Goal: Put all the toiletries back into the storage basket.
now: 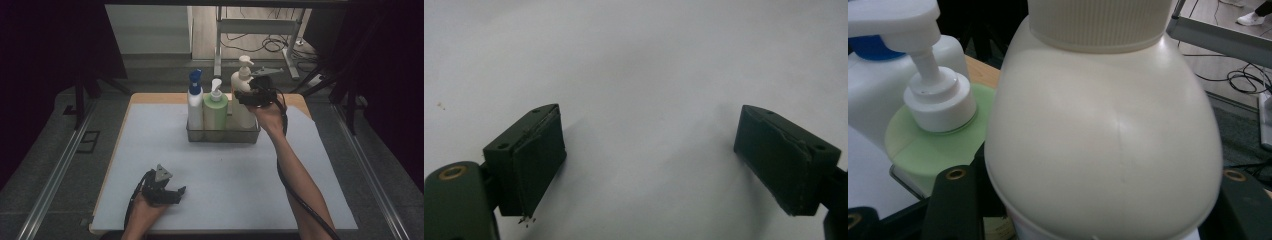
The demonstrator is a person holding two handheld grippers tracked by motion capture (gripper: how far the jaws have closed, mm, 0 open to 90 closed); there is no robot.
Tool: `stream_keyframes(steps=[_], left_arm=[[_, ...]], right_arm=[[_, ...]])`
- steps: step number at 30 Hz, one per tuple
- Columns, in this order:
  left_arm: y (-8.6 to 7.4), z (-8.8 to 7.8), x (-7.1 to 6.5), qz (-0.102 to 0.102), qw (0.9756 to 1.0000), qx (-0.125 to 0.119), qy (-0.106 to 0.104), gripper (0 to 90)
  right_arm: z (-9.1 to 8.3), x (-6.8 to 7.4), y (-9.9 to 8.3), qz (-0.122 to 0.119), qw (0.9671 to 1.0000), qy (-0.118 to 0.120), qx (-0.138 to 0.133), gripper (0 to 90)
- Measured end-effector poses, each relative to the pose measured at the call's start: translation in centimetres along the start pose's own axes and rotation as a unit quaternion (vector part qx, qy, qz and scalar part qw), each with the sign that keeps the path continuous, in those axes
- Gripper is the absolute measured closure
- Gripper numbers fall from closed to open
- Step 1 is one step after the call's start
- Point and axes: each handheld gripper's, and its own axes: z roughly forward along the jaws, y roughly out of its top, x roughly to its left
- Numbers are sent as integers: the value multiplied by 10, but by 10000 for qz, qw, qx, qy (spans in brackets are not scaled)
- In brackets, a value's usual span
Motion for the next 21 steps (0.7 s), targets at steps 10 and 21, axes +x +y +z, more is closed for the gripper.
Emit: stream_keyframes(steps=[10, 21], left_arm=[[0, 0, 0, 16, 10000, 16, 3, 125], [0, 0, 0, 19, 10000, 18, 2, 125]], right_arm=[[13, -1, -4, 15, 10000, -24, -51, 374], [23, 2, -15, 12, 10000, -8, 26, 374]])
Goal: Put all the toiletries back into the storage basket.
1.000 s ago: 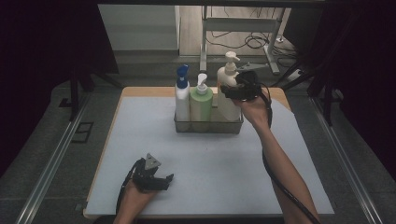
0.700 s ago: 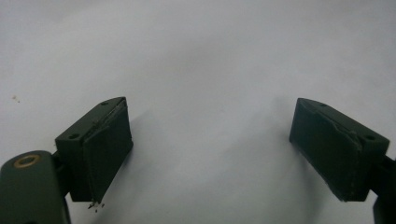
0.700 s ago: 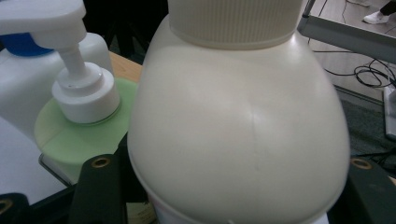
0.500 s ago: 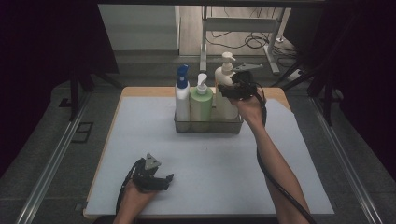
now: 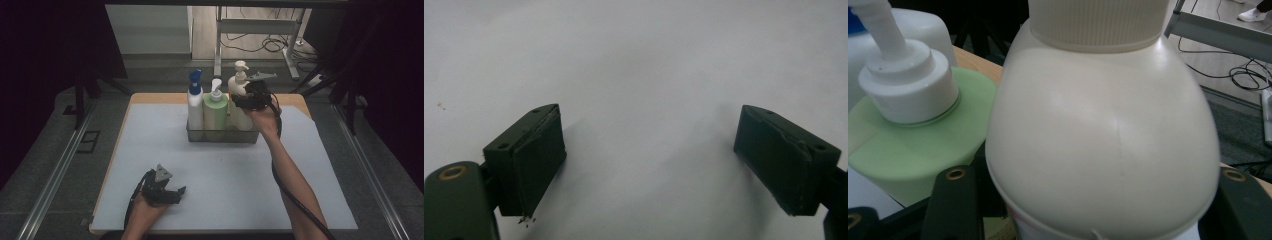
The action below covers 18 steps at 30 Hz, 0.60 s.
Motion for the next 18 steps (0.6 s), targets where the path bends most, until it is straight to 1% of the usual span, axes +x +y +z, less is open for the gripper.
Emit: stream_keyframes(steps=[9, 18], left_arm=[[0, 0, 0, 1, 10000, 1, 1, 126], [0, 0, 0, -1, 10000, 1, 3, 125]], right_arm=[[2, 2, -6, 36, 10000, 55, 35, 374], [2, 0, -11, 123, 9998, 78, 101, 374]])
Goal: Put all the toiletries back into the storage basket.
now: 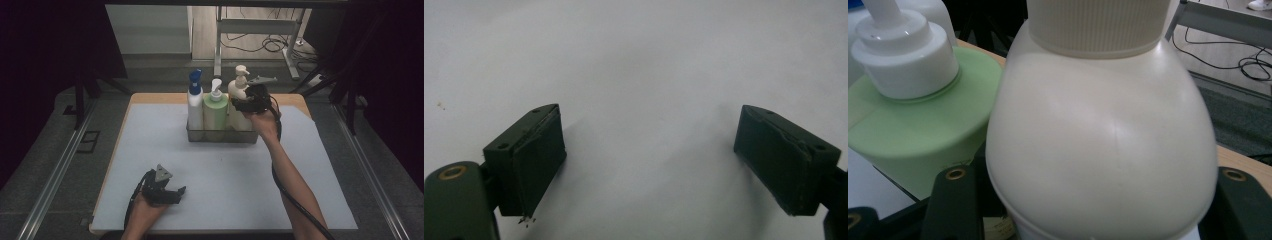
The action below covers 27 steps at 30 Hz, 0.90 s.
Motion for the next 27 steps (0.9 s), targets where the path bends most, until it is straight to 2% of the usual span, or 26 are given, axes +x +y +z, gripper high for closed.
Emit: stream_keyframes(steps=[27], left_arm=[[0, 0, 0, 2, 10000, -2, -3, 125]], right_arm=[[8, -4, -27, 98, 9996, 12, 278, 373]])
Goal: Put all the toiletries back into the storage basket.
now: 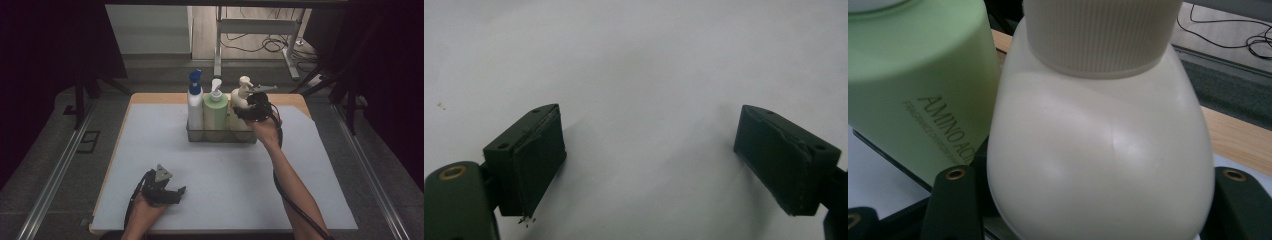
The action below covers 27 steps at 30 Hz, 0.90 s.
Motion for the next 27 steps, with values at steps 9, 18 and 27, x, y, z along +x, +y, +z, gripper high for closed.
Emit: stream_keyframes(steps=[9, 18, 27], left_arm=[[0, 0, 0, 0, 10000, 0, 0, 125], [0, 0, 0, -9, 10000, -8, -4, 125], [0, 0, 0, -5, 10000, -5, -3, 125]], right_arm=[[2, -1, -6, 17, 10000, 0, 45, 372], [3, -3, -9, 66, 10000, 6, 48, 370], [2, -7, -12, 66, 9999, 75, -13, 359]])
